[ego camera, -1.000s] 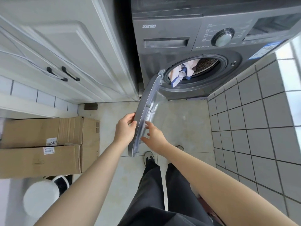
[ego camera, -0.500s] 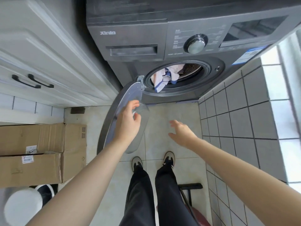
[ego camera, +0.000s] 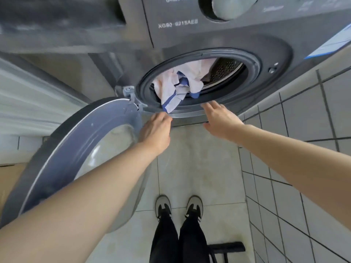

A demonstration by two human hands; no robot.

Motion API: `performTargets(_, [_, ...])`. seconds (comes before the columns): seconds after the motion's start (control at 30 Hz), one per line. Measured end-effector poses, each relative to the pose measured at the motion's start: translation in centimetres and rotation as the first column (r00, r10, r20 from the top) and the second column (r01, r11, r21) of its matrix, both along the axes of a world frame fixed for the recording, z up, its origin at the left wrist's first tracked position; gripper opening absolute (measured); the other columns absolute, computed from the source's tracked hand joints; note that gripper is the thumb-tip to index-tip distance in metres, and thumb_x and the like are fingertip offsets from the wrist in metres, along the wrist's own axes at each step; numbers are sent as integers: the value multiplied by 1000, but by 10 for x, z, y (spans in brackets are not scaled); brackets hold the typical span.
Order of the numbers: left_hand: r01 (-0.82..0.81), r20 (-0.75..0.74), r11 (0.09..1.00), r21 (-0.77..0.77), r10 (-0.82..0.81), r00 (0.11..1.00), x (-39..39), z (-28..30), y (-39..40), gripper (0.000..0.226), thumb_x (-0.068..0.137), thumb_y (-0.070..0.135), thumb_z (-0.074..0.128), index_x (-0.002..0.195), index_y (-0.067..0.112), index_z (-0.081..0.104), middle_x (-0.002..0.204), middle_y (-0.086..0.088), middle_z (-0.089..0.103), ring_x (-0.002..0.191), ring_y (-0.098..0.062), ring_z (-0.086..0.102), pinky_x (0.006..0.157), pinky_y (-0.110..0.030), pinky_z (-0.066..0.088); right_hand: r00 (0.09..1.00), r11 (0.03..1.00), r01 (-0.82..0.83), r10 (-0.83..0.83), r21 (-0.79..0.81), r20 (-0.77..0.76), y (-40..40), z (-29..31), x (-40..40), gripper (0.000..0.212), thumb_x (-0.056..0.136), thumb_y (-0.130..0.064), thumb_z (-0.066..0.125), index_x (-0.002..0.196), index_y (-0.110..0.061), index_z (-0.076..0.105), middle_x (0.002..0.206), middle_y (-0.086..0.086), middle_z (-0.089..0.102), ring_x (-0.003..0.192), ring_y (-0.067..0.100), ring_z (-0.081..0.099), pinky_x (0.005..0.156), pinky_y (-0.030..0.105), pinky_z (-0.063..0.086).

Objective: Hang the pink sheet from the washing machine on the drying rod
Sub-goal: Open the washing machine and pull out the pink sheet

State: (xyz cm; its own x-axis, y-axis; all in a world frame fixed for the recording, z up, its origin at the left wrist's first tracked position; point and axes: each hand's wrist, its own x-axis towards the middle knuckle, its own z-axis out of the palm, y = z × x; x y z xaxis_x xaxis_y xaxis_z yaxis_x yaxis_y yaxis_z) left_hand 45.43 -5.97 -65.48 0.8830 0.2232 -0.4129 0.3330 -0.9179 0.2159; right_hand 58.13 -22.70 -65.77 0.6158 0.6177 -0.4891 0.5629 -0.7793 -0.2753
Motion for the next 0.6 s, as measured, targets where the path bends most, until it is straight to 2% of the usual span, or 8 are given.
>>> performTargets(0.1, [96,-20,988,122,-94,995,30,-34,15,46,80,-2,57,125,7,51,142,-6,38,137,-24,27,101,-39,40,994,999,-51,49,17,98,20,-31,26,70,91,-28,61,147,-15,21,145,8,29,131,32,32,96,46,45])
performTargets(0.17, [108,14,976,191,-113,993,47,-49,20,53,80,-5,53,131,5,43,153,-7,24,145,-25,13,106,-38,33,982,996,-83,76,34,173,33,-50,40,77,90,-30,63,148,-14,15,148,8,24,132,33,30,97,46,45])
performTargets(0.3, [59,79,958,281,-84,993,73,-66,19,72,80,3,10,152,3,5,162,-13,-6,149,-29,-5,118,-37,13,947,993,-112,94,41,306,62,-78,59,97,87,-34,66,152,-11,-3,155,12,12,139,36,21,109,45,35])
performTargets(0.37, [28,143,932,362,-85,986,89,-80,20,75,79,12,-1,152,3,9,161,-17,3,148,-37,7,118,-42,22,940,994,-81,53,69,337,74,-89,67,103,86,-32,68,151,-11,-9,157,13,6,142,37,15,112,46,31])
performTargets(0.43, [-93,247,895,435,-19,969,102,-89,23,70,84,15,6,152,7,23,158,-19,21,140,-46,28,112,-50,33,940,993,-39,-2,111,342,85,-95,74,110,84,-32,70,150,-11,-15,158,13,3,142,39,15,111,48,33])
performTargets(0.47, [-135,254,894,428,25,967,108,-95,25,68,86,15,11,152,10,23,157,-20,22,136,-49,33,111,-51,34,938,991,-21,-26,131,344,89,-98,77,114,82,-32,73,150,-13,-17,158,13,3,141,39,17,110,48,34])
performTargets(0.53, [-184,255,897,402,83,963,117,-100,30,70,83,12,14,152,15,24,157,-22,22,126,-48,45,106,-47,41,938,986,-4,-54,166,342,97,-100,80,119,79,-30,76,150,-19,-18,158,11,4,140,38,19,106,49,39])
performTargets(0.6, [-142,255,908,395,41,966,120,-101,31,56,87,9,28,140,9,46,142,-26,46,105,-41,61,86,-40,51,945,983,-3,-58,186,323,105,-100,83,116,79,-28,75,150,-28,-17,158,10,5,139,39,22,101,51,43])
